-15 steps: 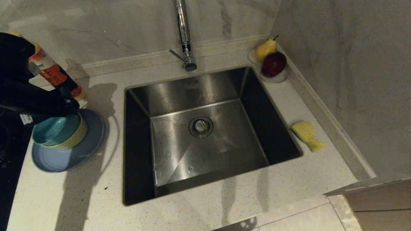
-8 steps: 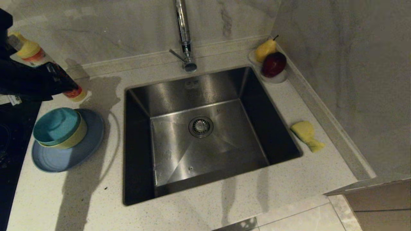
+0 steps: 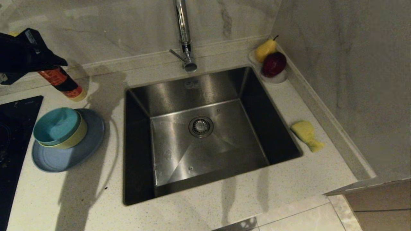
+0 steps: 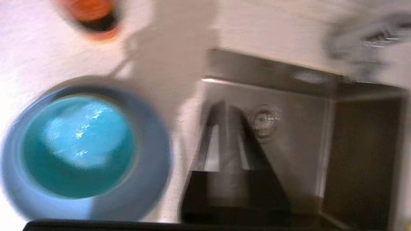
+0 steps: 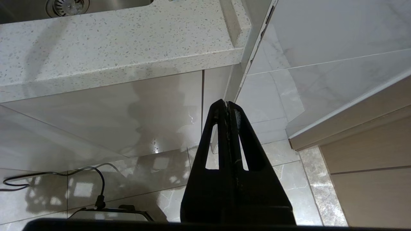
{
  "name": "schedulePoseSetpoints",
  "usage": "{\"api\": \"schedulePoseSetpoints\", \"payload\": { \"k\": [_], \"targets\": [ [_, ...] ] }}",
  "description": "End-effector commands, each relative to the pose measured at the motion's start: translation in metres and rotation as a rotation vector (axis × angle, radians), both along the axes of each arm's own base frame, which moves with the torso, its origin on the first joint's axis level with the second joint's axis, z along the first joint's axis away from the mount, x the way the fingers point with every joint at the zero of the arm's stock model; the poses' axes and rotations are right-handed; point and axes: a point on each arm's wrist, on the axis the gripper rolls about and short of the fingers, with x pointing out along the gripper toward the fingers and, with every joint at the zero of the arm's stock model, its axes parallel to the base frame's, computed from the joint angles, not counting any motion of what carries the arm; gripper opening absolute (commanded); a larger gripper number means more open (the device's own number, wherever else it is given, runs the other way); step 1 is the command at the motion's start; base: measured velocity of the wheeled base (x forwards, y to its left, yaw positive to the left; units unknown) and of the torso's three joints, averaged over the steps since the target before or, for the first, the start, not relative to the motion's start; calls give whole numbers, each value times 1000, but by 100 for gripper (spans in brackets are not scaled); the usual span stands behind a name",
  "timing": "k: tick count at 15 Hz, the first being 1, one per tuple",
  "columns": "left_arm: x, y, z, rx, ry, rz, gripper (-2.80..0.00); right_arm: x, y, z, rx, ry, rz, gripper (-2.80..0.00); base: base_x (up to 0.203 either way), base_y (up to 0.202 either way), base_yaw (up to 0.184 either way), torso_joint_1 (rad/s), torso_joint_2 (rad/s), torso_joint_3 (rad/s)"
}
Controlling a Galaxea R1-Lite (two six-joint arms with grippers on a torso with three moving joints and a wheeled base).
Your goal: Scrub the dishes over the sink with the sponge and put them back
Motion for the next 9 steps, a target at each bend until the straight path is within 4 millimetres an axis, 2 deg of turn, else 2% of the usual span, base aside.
{"api": "schedulePoseSetpoints", "payload": {
  "k": [1, 3, 5, 7, 9],
  "targets": [
    [-18, -13, 9, 6, -38, -82, -280, 0, 0, 0, 0, 0, 1, -280, 0, 0, 0, 0, 0, 0],
    [-31, -19, 9, 109, -59, -197, -280, 0, 0, 0, 0, 1, 1, -280, 0, 0, 0, 0, 0, 0],
    [-55, -29, 12, 208, -104, -286, -280, 0, 0, 0, 0, 0, 1, -280, 0, 0, 0, 0, 0, 0],
    [-99, -34, 14, 283, -163, -321, -280, 0, 0, 0, 0, 1, 1, -280, 0, 0, 0, 0, 0, 0],
    [-152, -34, -4, 374, -197, -337, -280, 0, 0, 0, 0, 0, 1, -280, 0, 0, 0, 0, 0, 0]
  ]
}}
